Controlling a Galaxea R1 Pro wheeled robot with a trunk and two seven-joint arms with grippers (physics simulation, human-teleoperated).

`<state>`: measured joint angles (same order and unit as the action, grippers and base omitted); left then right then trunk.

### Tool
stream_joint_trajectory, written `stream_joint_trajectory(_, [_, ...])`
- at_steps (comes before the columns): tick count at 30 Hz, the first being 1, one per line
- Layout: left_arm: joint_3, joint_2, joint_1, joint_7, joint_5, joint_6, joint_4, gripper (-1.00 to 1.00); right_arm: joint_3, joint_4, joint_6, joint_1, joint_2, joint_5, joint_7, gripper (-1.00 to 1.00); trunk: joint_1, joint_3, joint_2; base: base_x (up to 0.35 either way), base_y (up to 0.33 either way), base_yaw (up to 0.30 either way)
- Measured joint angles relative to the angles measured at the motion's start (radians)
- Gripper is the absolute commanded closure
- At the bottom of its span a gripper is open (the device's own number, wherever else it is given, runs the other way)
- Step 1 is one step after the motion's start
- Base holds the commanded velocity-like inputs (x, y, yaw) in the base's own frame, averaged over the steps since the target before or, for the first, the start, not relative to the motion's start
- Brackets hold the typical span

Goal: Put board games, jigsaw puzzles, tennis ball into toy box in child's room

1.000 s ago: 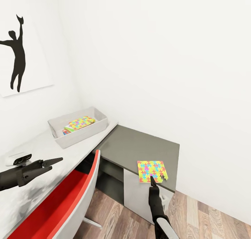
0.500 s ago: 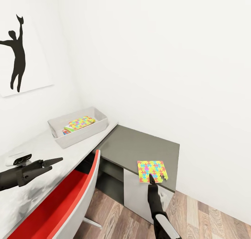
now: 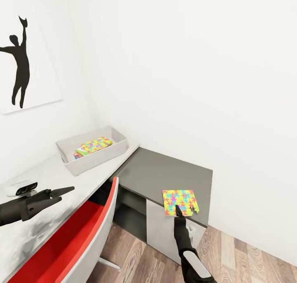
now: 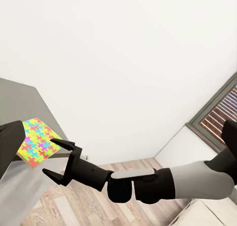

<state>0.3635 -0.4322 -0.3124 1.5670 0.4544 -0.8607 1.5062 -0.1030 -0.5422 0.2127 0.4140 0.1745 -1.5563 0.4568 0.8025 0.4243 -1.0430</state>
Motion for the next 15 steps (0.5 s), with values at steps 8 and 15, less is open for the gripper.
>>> stream_joint_trajectory(8, [0.0,0.0,0.0,0.0,0.0,0.0,0.0,-1.0,0.0,0.001,0.0,0.001,0.0,0.0,-0.001,-1.0,0.008,0.006,-0.014,0.0,0.0,0.0])
stream_joint_trajectory(15, [0.0,0.0,0.0,0.0,0.0,0.0,0.0,-1.0,0.001,0.001,0.0,0.005,0.0,0.0,-0.001,-1.0,0.015,0.013,-0.028,0.0,0.0,0.0])
